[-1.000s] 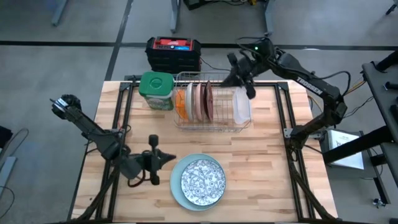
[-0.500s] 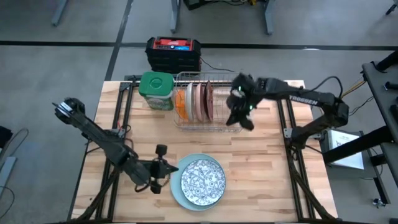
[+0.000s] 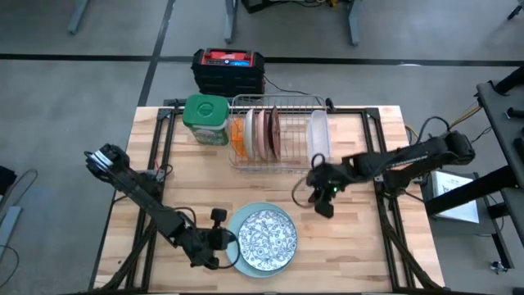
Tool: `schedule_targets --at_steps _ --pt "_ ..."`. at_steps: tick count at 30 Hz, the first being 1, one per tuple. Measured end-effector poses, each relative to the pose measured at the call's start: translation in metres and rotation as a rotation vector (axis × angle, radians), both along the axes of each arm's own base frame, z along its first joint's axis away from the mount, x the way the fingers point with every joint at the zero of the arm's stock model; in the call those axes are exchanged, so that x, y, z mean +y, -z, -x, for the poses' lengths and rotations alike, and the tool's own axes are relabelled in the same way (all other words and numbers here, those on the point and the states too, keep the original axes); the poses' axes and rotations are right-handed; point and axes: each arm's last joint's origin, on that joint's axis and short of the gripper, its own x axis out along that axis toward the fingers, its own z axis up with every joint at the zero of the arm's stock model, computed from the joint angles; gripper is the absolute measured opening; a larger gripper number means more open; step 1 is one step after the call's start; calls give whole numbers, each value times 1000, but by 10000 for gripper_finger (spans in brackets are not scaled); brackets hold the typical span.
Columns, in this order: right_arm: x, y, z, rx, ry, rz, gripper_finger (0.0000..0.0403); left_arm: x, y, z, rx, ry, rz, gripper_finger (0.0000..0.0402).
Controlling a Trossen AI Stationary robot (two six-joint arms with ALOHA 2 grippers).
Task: Sort dishes
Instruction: Put the white decorated plate in the dishwasher rack
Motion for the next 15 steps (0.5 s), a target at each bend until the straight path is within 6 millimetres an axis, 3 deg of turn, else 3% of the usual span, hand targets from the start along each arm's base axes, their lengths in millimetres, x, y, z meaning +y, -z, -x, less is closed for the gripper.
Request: schedule_targets --at_steps 7,15 --pt "34 38 3 -8 92 -153 0 -6 16 -6 9 6 -12 0" --pt "58 67 0 73 275 -78 0 -8 22 -6 22 31 -45 0"
